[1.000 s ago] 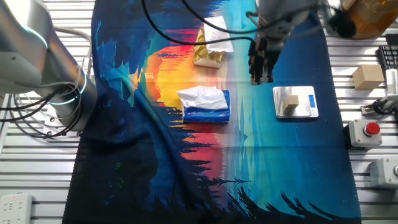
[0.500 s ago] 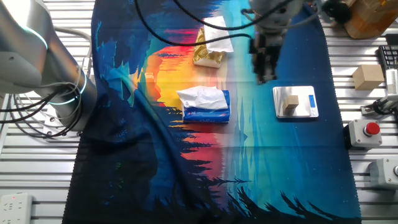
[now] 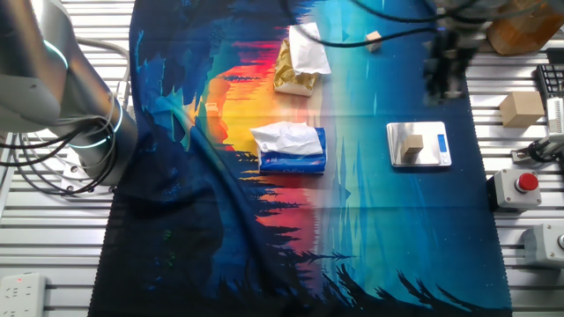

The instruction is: Remove the object from the scale

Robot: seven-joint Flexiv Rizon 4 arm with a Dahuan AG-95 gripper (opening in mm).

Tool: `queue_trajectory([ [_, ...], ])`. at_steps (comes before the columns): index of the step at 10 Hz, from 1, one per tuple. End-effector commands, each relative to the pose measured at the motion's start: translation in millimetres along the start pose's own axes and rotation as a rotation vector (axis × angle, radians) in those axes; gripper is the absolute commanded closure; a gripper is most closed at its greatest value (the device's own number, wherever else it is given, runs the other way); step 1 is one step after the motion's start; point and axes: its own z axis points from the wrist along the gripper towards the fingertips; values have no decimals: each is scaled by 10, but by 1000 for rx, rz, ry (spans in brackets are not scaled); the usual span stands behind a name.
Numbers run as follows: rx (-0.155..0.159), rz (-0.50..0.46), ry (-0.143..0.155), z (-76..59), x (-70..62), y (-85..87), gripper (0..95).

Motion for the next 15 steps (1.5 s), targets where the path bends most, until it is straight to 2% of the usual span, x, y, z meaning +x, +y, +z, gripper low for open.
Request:
queue_trajectory([
  [1, -2, 7, 7, 338, -317, -4, 950],
  [2, -3, -4, 19, 401, -315, -39, 950],
  [4, -6, -12, 26, 424, -315, -114, 950],
  [5, -6, -4, 33, 423, -312, -141, 950],
  [7, -15, 34, 35, 505, -274, -181, 950],
  [8, -16, 39, 35, 551, -257, -186, 760],
  [10, -27, 39, 37, 664, -248, -182, 760],
  [11, -52, 47, 36, 852, -201, -159, 760],
  [12, -58, 53, 31, 978, -136, -129, 570],
  [13, -55, 55, 26, 1089, -46, -60, 570],
  [15, -56, 59, 12, 1233, 26, 54, 570],
])
